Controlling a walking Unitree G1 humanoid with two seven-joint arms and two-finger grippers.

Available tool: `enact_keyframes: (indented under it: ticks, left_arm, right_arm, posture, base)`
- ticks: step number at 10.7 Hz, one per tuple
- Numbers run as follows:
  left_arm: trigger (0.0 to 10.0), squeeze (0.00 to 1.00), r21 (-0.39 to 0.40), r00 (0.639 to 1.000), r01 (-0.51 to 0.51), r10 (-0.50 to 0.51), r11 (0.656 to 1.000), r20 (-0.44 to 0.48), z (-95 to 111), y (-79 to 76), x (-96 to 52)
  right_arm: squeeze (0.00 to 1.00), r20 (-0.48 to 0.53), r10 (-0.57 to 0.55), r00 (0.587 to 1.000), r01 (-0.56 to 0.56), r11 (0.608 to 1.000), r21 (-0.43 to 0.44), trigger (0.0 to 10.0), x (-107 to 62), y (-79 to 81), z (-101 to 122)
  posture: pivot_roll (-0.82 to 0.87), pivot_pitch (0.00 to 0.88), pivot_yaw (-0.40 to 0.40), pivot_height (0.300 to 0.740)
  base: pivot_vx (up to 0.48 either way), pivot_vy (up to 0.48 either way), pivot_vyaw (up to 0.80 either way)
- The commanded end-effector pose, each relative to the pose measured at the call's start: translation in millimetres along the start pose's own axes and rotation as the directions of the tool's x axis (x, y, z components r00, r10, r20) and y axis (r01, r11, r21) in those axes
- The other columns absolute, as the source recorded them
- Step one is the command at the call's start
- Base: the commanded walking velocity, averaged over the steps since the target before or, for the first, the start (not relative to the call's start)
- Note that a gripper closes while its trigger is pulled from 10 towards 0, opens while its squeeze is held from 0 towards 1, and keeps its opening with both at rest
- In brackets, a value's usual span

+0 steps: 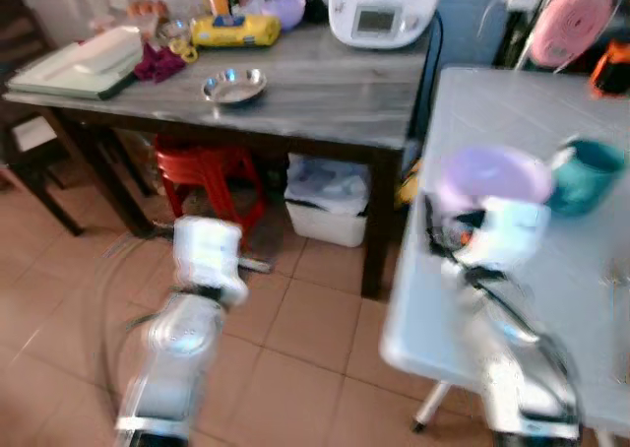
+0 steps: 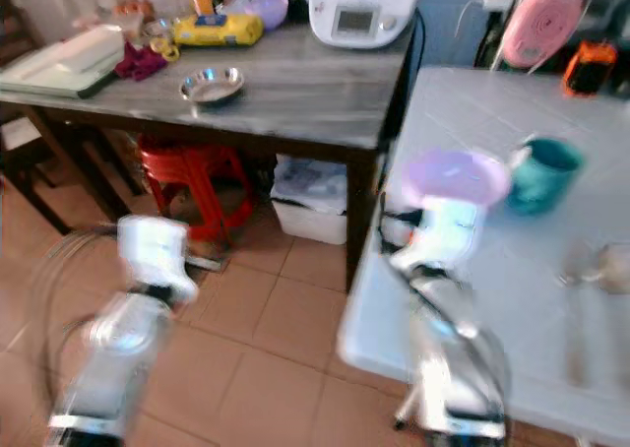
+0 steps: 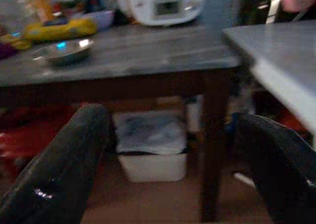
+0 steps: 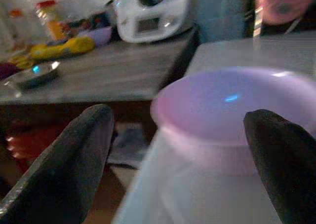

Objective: Setting the table

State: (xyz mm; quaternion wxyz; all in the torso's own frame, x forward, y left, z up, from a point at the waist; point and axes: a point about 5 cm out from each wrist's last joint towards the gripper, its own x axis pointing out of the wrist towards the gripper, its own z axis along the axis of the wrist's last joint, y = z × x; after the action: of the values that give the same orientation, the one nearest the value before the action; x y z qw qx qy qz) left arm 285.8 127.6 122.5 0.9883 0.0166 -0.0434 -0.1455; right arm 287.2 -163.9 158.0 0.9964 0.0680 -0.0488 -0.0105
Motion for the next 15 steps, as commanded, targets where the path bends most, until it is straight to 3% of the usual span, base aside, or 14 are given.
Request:
enact_keyframes:
  ticks: [1,4,6,7,8,9,10,12,14,15]
  left_arm:
    - [10.0,0.00,0.006,1.000,-0.022,0.022,1.000,0.004,1,8.6,-2.3]
    - [10.0,0.00,-0.039,0.999,0.029,-0.029,0.999,0.018,3,2.7,-3.6]
    - [10.0,0.00,-0.059,0.997,0.074,-0.073,0.995,0.016,3,-1.7,-4.4]
    - [10.0,0.00,0.024,0.987,0.159,-0.160,0.987,0.020,3,-10.3,-7.6]
    - [10.0,0.00,-0.003,0.980,0.197,-0.197,0.980,0.018,2,-16.0,-10.4]
    - [10.0,0.00,-0.035,0.978,0.208,-0.208,0.977,0.013,1,-17.2,-13.5]
    - [10.0,0.00,0.006,0.963,0.268,-0.268,0.963,-0.001,-3,-20.5,-18.3]
    - [10.0,0.00,0.031,0.956,0.293,-0.293,0.956,-0.010,-5,-21.0,-19.1]
    - [10.0,0.00,0.029,0.958,0.287,-0.287,0.957,-0.004,-3,-20.6,-15.0]
    - [10.0,0.00,-0.008,0.953,0.304,-0.304,0.953,0.016,-1,-25.5,-15.3]
  right_arm:
    - [0.00,0.004,0.028,1.000,-0.028,1.000,0.014,10.0,0.8,8.2,1]
    - [0.00,0.006,0.037,0.999,-0.037,0.999,0.005,10.0,0.2,10.5,1]
    - [0.00,0.032,0.078,0.996,-0.076,0.994,-0.075,10.0,0.3,16.1,5]
    - [0.00,0.052,0.082,0.995,-0.067,0.969,-0.238,10.0,3.3,15.2,6]
    - [0.00,0.052,0.083,0.995,-0.064,0.952,-0.299,10.0,4.4,12.6,6]
    - [0.00,0.041,0.089,0.995,-0.071,0.945,-0.320,10.0,4.7,11.2,5]
    - [0.00,0.022,0.122,0.992,-0.106,0.930,-0.351,10.0,5.6,12.4,4]
    - [0.00,-0.049,0.145,0.988,-0.152,0.884,-0.442,10.0,11.1,9.9,1]
    - [0.00,-0.066,0.106,0.992,-0.125,0.866,-0.484,10.0,22.4,-3.4,8]
    - [0.00,-0.051,0.082,0.995,-0.096,0.862,-0.497,10.0,24.0,-7.7,11]
  posture:
    - [-0.11,0.077,0.076,0.740]
    - [-0.11,0.082,0.074,0.740]
    - [-0.11,0.089,0.078,0.740]
    - [-0.11,0.097,0.080,0.740]
    - [-0.11,0.102,0.080,0.740]
    - [-0.11,0.103,0.085,0.740]
    - [-0.12,0.103,0.081,0.740]
    - [-0.13,0.110,0.078,0.740]
    - [-0.14,0.110,0.072,0.740]
    - [-0.14,0.110,0.068,0.740]
  base:
    - [0.000,0.000,0.00]
    - [0.000,0.000,0.00]
    - [0.000,0.000,0.00]
    - [0.000,0.000,0.00]
    - [0.000,0.000,0.00]
    - [0.000,0.000,0.00]
    - [0.000,0.000,0.00]
    - [0.000,0.000,0.00]
    - [0.000,0.000,0.00]
    - [0.000,0.000,0.00]
